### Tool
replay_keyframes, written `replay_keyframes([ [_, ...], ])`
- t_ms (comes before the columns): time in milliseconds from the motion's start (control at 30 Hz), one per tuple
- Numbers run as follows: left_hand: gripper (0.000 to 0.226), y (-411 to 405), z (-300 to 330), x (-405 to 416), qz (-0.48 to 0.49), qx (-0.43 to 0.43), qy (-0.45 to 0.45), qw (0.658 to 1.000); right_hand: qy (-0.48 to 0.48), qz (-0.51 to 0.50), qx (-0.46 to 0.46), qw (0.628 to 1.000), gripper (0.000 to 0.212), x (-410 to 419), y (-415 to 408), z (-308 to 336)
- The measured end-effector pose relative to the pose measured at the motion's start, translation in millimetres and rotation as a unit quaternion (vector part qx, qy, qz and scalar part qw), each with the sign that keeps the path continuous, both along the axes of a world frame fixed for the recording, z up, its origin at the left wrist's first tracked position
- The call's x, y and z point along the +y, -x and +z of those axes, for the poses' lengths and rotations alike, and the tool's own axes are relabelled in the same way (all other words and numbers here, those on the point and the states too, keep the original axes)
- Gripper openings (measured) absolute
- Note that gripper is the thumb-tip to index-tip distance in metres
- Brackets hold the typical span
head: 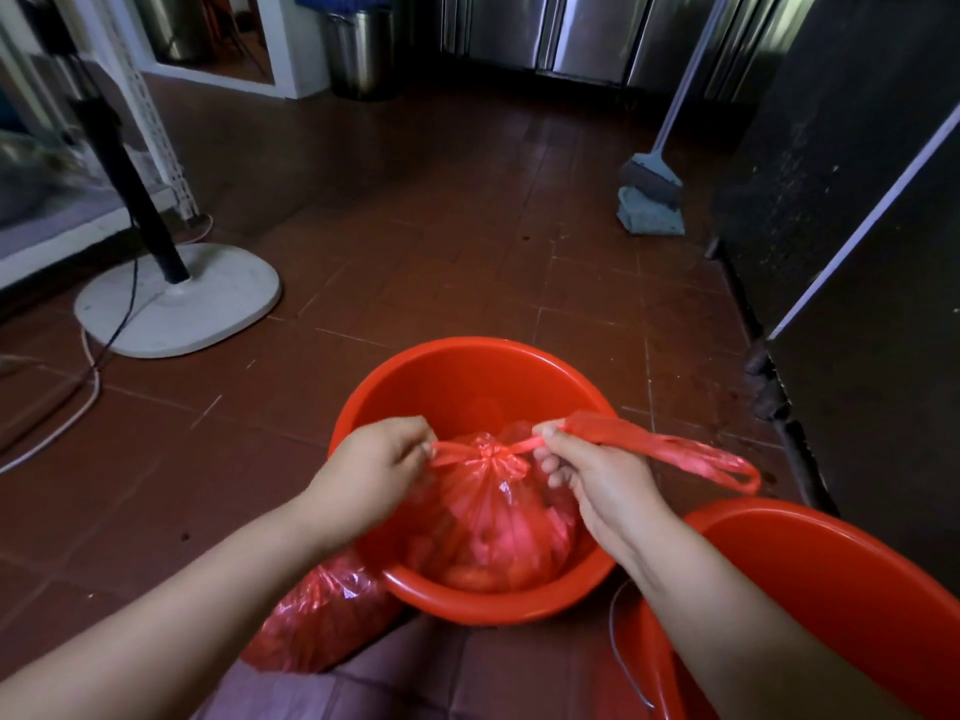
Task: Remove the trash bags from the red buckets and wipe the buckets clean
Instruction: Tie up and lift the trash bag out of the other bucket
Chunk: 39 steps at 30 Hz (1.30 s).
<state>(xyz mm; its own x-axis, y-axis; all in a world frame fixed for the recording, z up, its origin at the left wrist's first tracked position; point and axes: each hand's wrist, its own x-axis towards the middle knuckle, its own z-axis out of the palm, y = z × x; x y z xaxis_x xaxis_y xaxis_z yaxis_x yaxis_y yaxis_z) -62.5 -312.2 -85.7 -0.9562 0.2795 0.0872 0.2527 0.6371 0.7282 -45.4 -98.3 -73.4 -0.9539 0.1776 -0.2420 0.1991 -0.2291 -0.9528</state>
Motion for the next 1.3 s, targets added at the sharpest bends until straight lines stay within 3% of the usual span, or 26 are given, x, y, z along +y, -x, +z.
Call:
replay_keyframes([
  [67, 0.026, -2.9, 22.9, -0.1, 0.045, -0.119, -0.221, 0.967, 0.026, 0.017, 0.025, 0.999, 0.013, -5.0, -0.2, 23.5],
  [133, 0.028, -12.2, 56.3, -4.3, 0.051, -0.157, -0.352, 0.921, 0.044, 0.034, 0.057, 0.997, 0.014, -12.4, -3.2, 53.3],
  [300, 0.031, -51.6, 150.7, -21.3, 0.069, -0.128, -0.458, 0.877, 0.072, 0.07, 0.121, 0.988, 0.015, -39.9, -19.4, 128.2],
  [433, 0.03, -87.8, 195.9, -47.6, 0.108, -0.083, -0.487, 0.863, 0.104, 0.115, 0.133, 0.979, 0.015, -70.5, -38.5, 163.1],
  [567, 0.027, -126.4, 190.7, -81.2, 0.129, -0.084, -0.475, 0.866, 0.102, 0.162, 0.12, 0.974, 0.013, -106.0, -59.5, 162.8],
  [767, 0.024, -175.6, 124.8, -128.2, 0.257, -0.124, -0.432, 0.855, 0.046, 0.268, 0.029, 0.962, 0.008, -155.0, -101.8, 92.6],
  [900, 0.03, -207.6, 67.0, -151.6, 0.281, -0.194, -0.374, 0.862, 0.024, 0.338, -0.029, 0.94, 0.012, -174.1, -123.3, 33.5],
  [1067, 0.03, -225.2, -2.4, -159.8, 0.344, -0.254, -0.354, 0.832, -0.022, 0.374, -0.119, 0.919, 0.019, -181.4, -131.0, -27.7],
  [1300, 0.032, -232.7, -77.7, -151.9, 0.355, -0.323, -0.332, 0.812, -0.109, 0.353, -0.095, 0.924, 0.022, -174.9, -126.2, -64.5],
])
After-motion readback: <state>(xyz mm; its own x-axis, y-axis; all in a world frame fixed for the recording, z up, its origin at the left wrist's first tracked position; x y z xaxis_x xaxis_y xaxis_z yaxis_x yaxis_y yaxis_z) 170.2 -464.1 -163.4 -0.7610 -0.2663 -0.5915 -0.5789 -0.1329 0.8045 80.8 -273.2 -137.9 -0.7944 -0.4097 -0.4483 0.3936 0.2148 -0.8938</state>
